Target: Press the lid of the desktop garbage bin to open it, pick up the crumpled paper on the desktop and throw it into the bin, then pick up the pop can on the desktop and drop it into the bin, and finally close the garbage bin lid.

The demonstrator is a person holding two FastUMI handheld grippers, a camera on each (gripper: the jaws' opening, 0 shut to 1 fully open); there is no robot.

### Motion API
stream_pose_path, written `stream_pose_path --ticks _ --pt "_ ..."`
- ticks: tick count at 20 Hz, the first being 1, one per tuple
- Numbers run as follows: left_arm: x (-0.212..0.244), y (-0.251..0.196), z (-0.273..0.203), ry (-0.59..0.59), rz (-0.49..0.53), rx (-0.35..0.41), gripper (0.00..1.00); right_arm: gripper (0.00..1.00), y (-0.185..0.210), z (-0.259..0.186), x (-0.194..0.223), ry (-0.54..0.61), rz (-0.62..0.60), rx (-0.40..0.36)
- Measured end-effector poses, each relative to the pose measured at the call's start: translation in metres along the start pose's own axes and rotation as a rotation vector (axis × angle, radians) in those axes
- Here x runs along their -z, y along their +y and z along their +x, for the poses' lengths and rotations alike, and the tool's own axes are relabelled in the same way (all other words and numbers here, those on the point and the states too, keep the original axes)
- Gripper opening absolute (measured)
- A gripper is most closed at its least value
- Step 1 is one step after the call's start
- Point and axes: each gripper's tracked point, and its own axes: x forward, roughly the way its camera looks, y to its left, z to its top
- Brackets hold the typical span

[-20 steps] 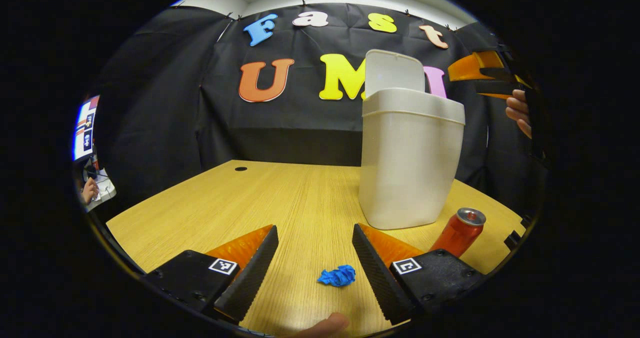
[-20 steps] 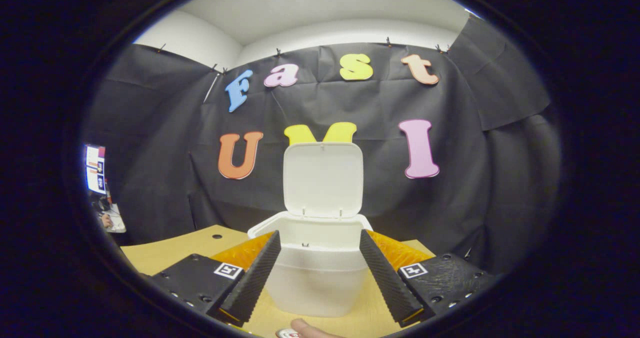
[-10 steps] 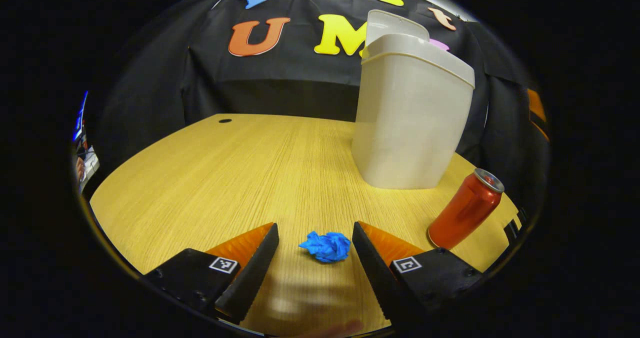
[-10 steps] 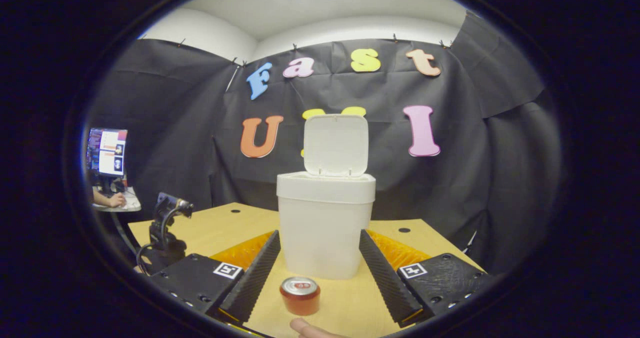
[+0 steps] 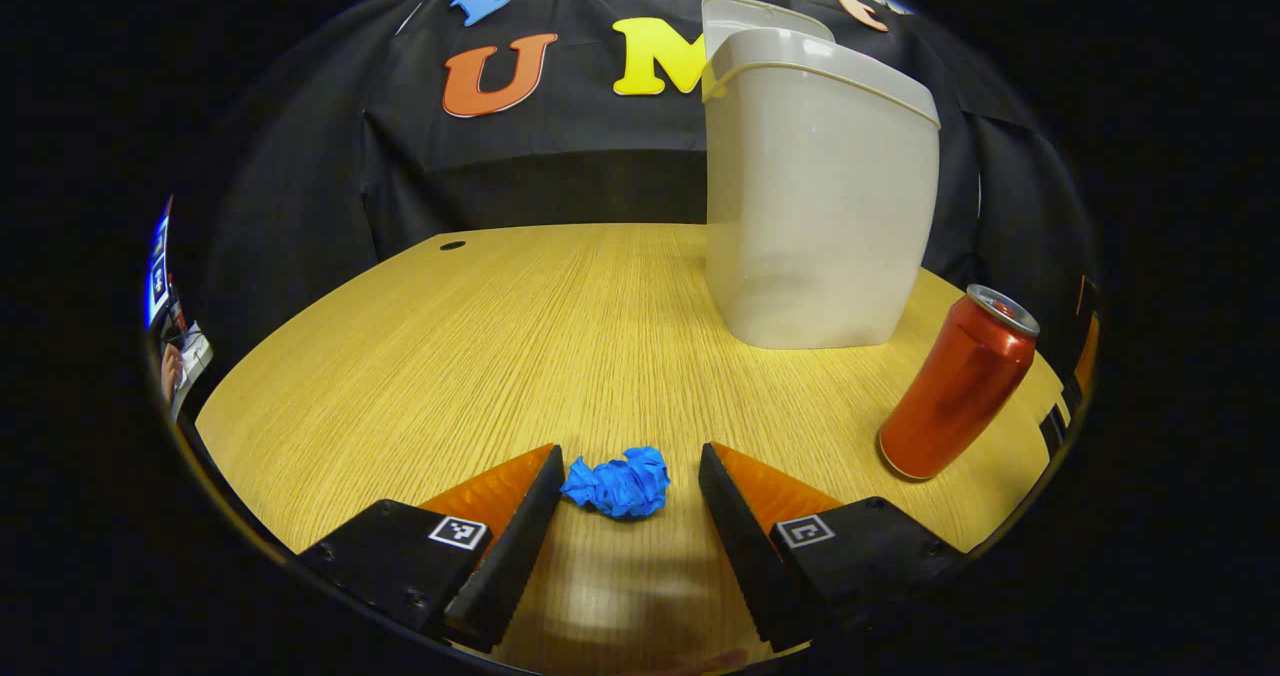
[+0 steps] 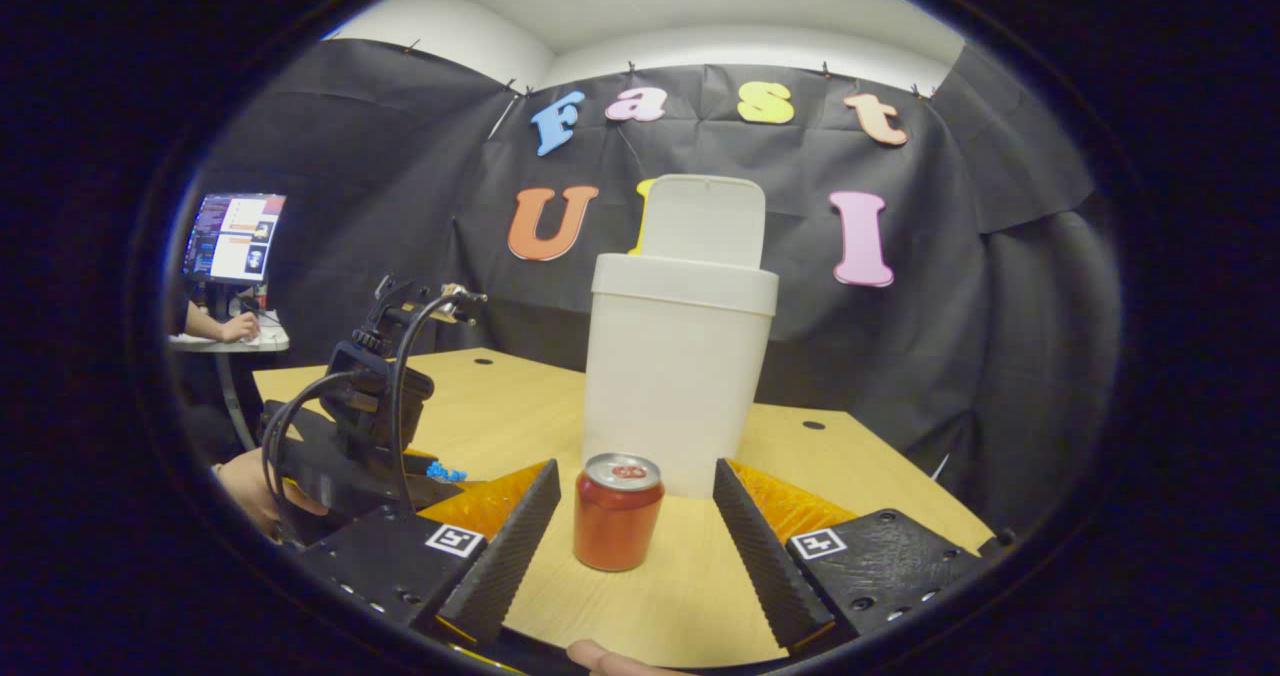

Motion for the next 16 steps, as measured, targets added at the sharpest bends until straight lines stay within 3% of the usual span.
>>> stream_pose_path --ticks 3,6,7,8,10,11,12,16 --pt "-0.001 0.006 -0.001 -0.001 -0.005 -0.007 0.81 0.95 -0.007 0.008 0.017 0.049 0.062 0.038" --pt "-0.002 0.01 -0.001 -0.007 -0.003 -0.013 0.65 0.95 -0.007 0.018 0.034 0.108 0.1 0.044" --pt "-0.003 0.013 -0.002 -0.007 -0.002 -0.016 0.68 0.95 -0.004 0.021 0.04 0.123 0.11 0.041" --pt "-0.003 0.014 -0.002 -0.007 0.0 -0.018 0.53 0.98 -0.003 0.024 0.044 0.136 0.116 0.041" --pt "-0.004 0.018 -0.004 -0.006 0.002 -0.021 0.46 0.96 0.001 0.03 0.052 0.161 0.121 0.038" --pt "-0.005 0.019 -0.005 -0.005 -0.002 -0.021 0.5 0.95 0.004 0.032 0.054 0.17 0.118 0.035" --pt "-0.005 0.02 -0.006 -0.003 -0.009 -0.025 0.4 0.98 0.006 0.036 0.054 0.175 0.114 0.036" --pt "-0.017 0.026 -0.017 -0.034 -0.026 -0.034 0.37 0.97 0.011 0.051 0.051 0.175 0.099 0.041"
